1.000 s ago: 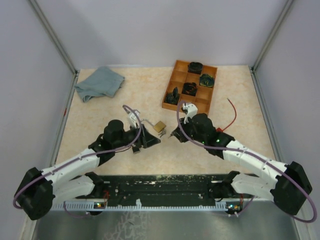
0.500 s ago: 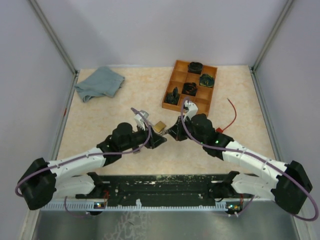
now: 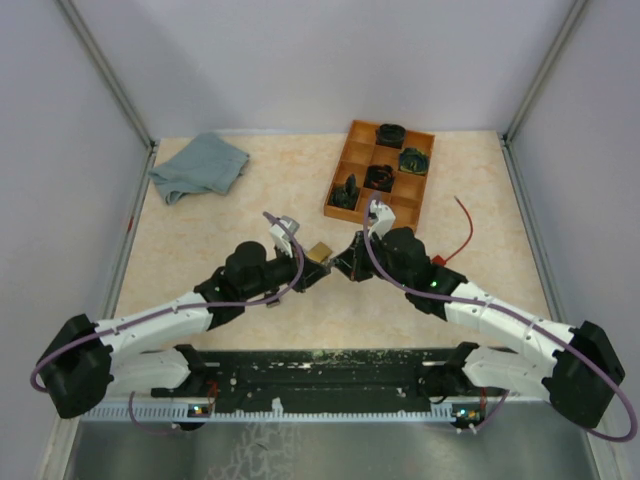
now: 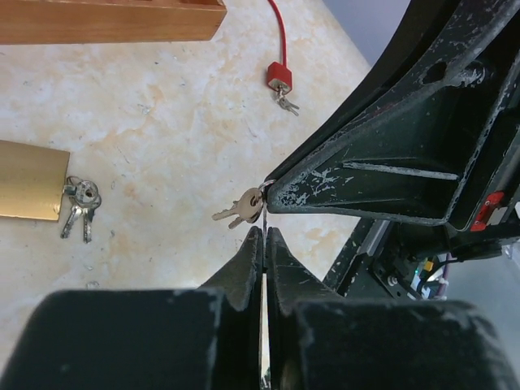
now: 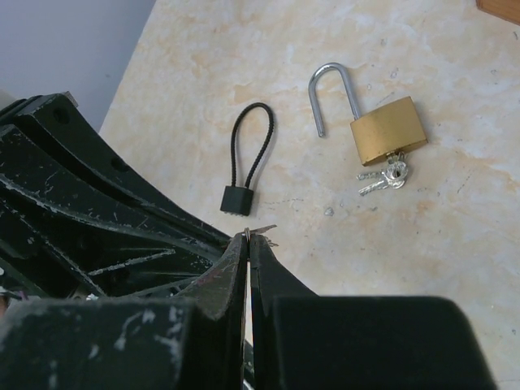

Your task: Unlock with the key

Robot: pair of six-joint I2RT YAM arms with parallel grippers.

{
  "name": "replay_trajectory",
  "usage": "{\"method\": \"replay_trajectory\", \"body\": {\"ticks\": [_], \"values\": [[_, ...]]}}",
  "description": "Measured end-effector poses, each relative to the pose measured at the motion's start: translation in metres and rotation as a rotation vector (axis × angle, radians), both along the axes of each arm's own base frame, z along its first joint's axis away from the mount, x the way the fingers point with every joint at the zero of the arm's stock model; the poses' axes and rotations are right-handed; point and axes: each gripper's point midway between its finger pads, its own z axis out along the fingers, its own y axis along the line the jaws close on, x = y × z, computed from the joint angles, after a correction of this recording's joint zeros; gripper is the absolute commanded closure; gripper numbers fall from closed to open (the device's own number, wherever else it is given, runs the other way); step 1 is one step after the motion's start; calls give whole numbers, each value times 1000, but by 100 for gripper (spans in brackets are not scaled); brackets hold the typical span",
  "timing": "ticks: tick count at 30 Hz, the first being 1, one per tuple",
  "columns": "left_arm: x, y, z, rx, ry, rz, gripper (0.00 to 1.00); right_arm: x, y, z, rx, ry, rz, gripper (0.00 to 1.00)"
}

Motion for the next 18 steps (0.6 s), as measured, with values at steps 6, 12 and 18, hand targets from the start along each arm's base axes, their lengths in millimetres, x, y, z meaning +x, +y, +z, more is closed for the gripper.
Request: {"method": "replay_trajectory", "body": {"ticks": [6,12,18], "values": [[3,3,0,59,-11,7,100,-1,0,-1,-10,-10,12,86],[4,12,11,179,-14,10,100,-8,-11,-7,-124,-103,91,64],[-7,17,39,328,-9,-95,100,-24,-19,18,-156,-348,248,51]]}}
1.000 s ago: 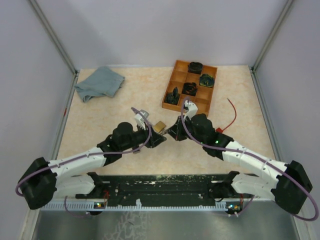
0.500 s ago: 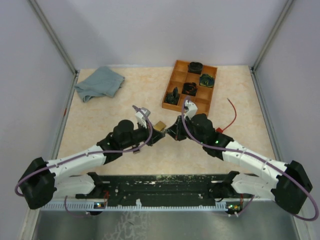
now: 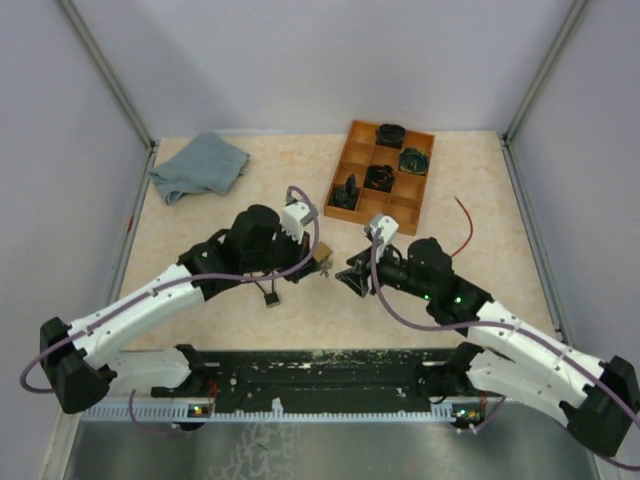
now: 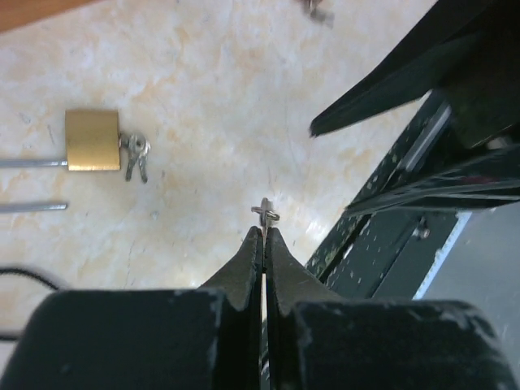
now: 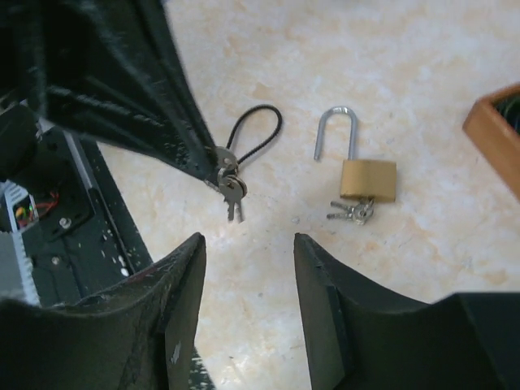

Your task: Unlock with the key

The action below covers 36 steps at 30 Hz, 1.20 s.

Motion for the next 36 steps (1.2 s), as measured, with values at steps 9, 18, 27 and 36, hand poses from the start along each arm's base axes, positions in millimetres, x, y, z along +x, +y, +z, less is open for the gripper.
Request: {"method": "replay_trajectory", "body": {"ticks": [9,18,27,36], "values": [[-27,17,-34,347,129,-185,100,-31,1,5,77,-331,268,50],[-58,15,-33,431,89,-345,100,-45,28,-7,104,-388,489,54],[-59,12,-33,436,70,-370,100,-59,41,-10,173,-384,593,56],[-61,8,-33,426,71,-389,100,-63,49,-22,173,-360,643,67]]}}
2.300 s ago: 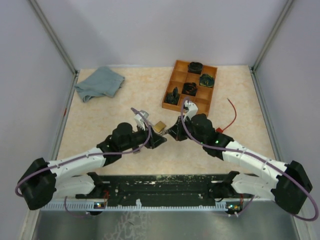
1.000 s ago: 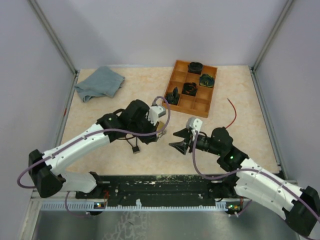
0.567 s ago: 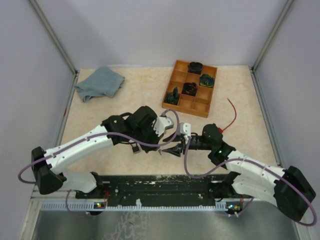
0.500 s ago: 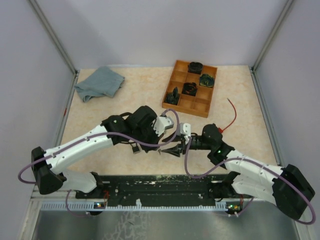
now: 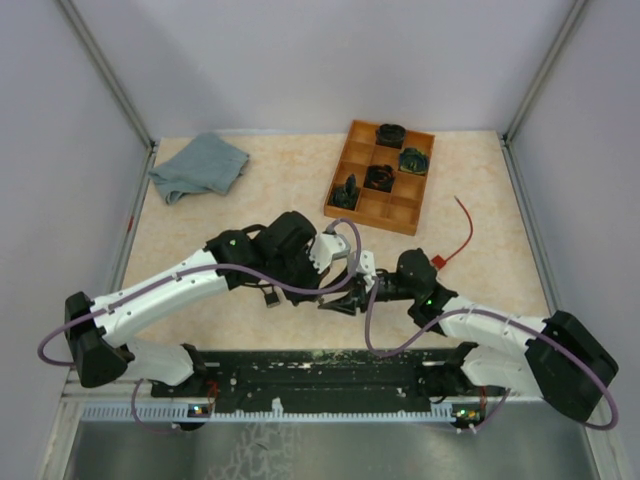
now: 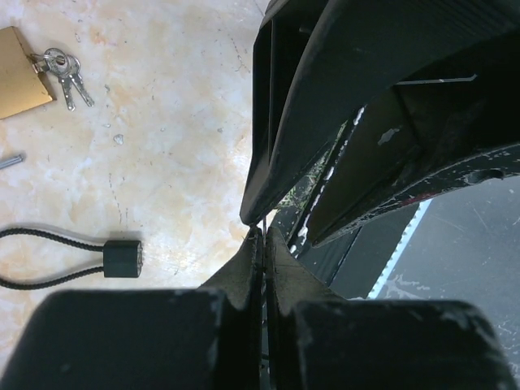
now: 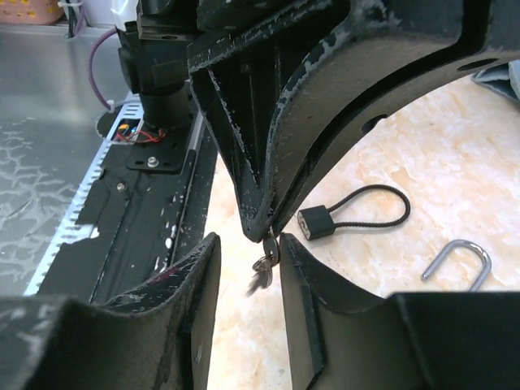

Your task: Unlock with the key

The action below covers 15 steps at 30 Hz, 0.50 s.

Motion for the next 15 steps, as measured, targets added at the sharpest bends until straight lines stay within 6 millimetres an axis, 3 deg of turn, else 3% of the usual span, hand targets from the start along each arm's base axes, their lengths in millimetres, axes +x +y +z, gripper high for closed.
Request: {"method": "replay_trajectory", "body": {"ticks": [15], "values": [[-6,1,3,-13,10,-26,100,3,1,2,10,-49,-1,100]]}}
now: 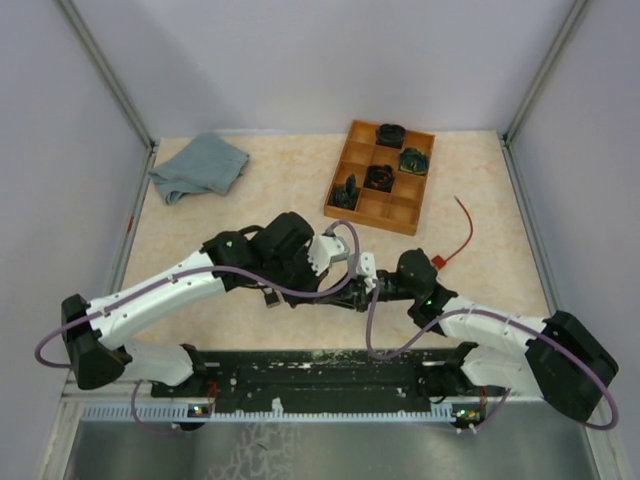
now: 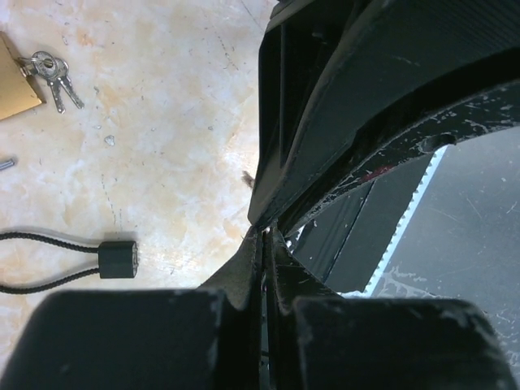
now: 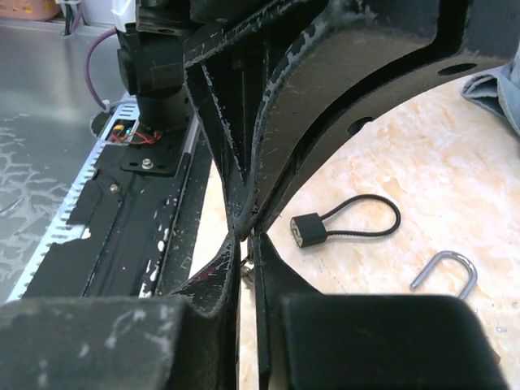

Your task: Unlock with the key

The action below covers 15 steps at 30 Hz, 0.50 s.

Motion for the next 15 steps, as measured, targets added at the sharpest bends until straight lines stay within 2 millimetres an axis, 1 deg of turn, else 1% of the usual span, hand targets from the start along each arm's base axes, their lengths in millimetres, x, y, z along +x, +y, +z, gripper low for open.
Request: {"method": "replay_trajectory", "body": {"ticks": [7,8,10,11,15], "values": [[-5,2,7,-33,-20,-36,100,-2,0,6,18,-19,8,100],[-5,2,9,-40,-24,-40,100,-3,0,7,21,-22,9,98],[-7,2,11,-56,-30,-47,100,-4,0,9,25,-26,12,88],[-8,3,12,-67,-36,-51,100,-4,0,10,27,-27,14,85],[-11,3,12,-82,-30,-62,100,-6,0,8,21,-20,20,79]]}}
